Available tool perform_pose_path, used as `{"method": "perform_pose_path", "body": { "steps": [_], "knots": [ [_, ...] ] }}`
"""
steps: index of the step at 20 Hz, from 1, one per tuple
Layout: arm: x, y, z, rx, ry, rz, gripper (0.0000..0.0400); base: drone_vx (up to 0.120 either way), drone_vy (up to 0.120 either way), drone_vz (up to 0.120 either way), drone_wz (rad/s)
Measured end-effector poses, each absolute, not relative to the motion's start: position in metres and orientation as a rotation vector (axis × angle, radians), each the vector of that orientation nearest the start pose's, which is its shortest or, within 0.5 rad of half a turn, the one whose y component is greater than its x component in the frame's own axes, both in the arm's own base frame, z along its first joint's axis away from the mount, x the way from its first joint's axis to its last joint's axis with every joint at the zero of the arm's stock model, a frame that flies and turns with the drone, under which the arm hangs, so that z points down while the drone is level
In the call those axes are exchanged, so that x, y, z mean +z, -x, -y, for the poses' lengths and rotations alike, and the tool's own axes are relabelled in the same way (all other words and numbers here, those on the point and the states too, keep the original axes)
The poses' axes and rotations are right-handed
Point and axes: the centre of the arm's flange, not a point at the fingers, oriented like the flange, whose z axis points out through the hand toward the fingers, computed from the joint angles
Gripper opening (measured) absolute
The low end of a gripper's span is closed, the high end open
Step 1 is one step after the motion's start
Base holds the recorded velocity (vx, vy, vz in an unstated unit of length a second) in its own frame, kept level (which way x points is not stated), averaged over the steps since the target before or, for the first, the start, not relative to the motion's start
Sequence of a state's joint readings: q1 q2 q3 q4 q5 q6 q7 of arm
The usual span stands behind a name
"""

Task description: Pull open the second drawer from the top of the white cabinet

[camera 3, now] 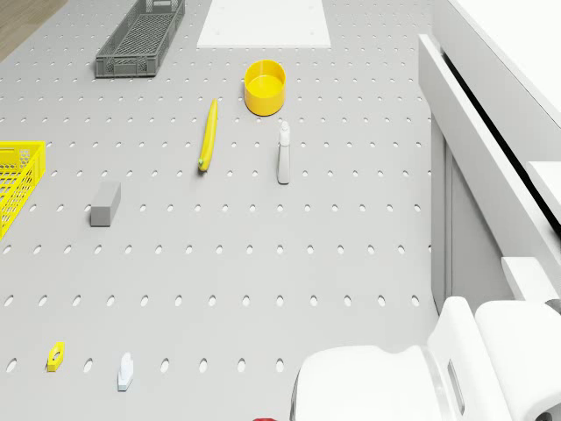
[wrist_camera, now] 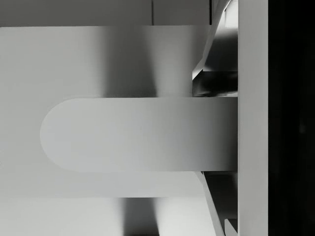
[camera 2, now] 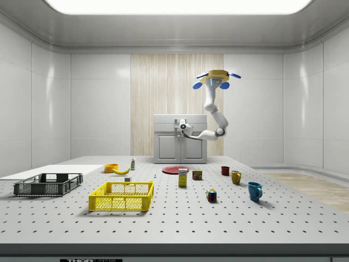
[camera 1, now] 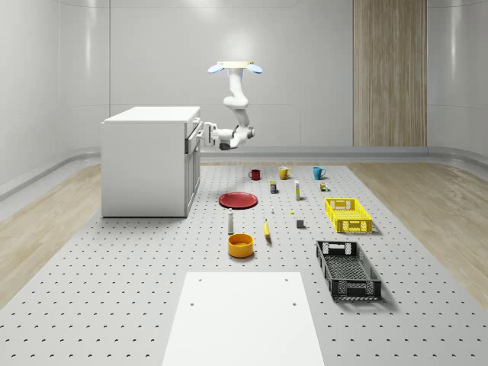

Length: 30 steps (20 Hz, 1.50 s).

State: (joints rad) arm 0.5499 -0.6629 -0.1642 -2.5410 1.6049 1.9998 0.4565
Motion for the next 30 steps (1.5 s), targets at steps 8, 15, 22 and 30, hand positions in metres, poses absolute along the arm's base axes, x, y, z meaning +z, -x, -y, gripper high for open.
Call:
{"method": "perform_pose_path", "body": {
  "steps": [8,15,22,30],
  "knots": [
    [0.565,-0.333,-0.178,0.626,1.496,-0.631,0.0150,0.000,0.000,0.000,0.000],
    [0.562,-0.334,-0.163,0.620,1.489,-0.621,0.0125,0.000,0.000,0.000,0.000],
    [0.561,-0.334,-0.137,0.617,1.488,-0.617,0.0121,0.000,0.000,0.000,0.000],
    [0.561,-0.334,-0.104,0.615,1.487,-0.615,0.0120,0.000,0.000,0.000,0.000]
  ]
}}
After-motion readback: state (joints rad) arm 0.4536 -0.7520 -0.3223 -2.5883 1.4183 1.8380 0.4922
